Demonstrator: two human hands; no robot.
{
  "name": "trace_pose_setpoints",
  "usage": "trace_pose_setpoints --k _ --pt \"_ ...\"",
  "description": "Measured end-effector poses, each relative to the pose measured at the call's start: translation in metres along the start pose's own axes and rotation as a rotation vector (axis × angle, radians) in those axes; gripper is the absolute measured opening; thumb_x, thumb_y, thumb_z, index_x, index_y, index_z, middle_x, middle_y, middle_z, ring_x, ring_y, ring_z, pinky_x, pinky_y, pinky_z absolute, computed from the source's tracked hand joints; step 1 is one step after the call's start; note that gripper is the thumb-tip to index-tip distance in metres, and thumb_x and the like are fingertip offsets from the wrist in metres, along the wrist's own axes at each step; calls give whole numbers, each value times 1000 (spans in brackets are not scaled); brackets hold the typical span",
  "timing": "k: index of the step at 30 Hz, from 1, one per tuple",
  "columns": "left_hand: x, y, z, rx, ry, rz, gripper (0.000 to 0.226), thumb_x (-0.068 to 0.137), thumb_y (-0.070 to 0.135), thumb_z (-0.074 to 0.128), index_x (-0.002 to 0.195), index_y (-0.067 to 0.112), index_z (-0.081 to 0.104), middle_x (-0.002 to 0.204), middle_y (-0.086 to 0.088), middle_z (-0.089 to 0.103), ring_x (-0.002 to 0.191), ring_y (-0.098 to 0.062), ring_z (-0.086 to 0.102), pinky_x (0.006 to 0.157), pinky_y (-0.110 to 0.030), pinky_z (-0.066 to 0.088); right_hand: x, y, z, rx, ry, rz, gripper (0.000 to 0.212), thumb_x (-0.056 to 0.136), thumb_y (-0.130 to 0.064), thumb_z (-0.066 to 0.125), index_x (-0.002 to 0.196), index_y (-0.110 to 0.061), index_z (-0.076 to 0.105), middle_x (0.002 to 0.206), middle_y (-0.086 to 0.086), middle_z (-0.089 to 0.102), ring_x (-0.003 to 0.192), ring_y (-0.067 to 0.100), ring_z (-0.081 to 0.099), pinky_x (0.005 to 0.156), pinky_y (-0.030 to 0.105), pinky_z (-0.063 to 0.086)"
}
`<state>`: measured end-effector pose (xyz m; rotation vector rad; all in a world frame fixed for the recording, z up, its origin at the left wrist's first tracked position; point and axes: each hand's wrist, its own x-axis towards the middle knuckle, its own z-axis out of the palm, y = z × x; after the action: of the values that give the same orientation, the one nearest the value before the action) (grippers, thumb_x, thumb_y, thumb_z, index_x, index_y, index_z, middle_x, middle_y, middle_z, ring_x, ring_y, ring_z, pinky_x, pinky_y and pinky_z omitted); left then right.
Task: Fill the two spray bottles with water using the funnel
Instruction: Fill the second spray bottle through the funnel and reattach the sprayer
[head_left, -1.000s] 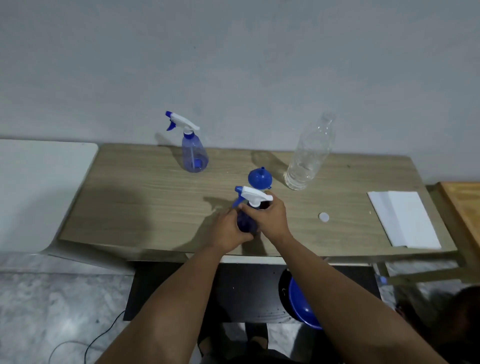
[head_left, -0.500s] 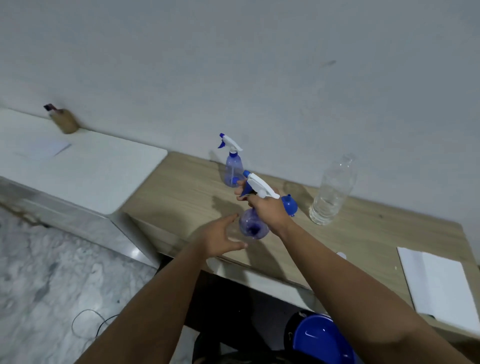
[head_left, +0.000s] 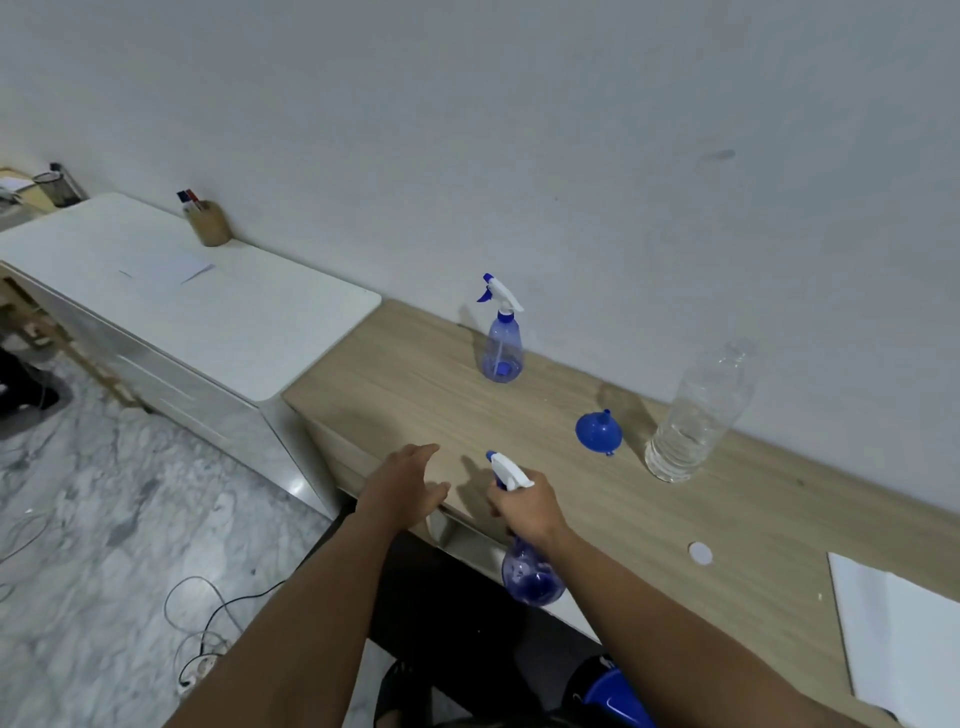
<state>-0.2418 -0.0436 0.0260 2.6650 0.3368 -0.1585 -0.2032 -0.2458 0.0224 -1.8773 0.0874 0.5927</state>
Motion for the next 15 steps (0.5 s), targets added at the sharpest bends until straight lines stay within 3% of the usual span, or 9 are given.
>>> trace_pose_setpoints --k 4,8,15 --pt "2 -3 -5 18 70 -19 76 84 54 65 149 23 41 148 1 47 133 -23 46 105 -40 44 -2 -2 7 -17 20 17 25 60 -43 63 72 -21 60 62 3 56 58 22 49 56 34 42" --pt "6 -4 -11 39 101 -25 78 83 56 65 149 22 41 148 0 47 133 -24 45 103 -41 46 0 -13 13 -30 26 1 19 70 -33 66 66 -20 54 59 1 55 55 23 49 56 34 42" --pt "11 -10 -18 40 126 -33 78 82 57 65 148 23 42 147 1 48 133 -24 46 102 -42 47 3 -22 23 -75 46 -48 26 65 -37 67 62 -21 48 55 0 50 52 24 45 56 34 41"
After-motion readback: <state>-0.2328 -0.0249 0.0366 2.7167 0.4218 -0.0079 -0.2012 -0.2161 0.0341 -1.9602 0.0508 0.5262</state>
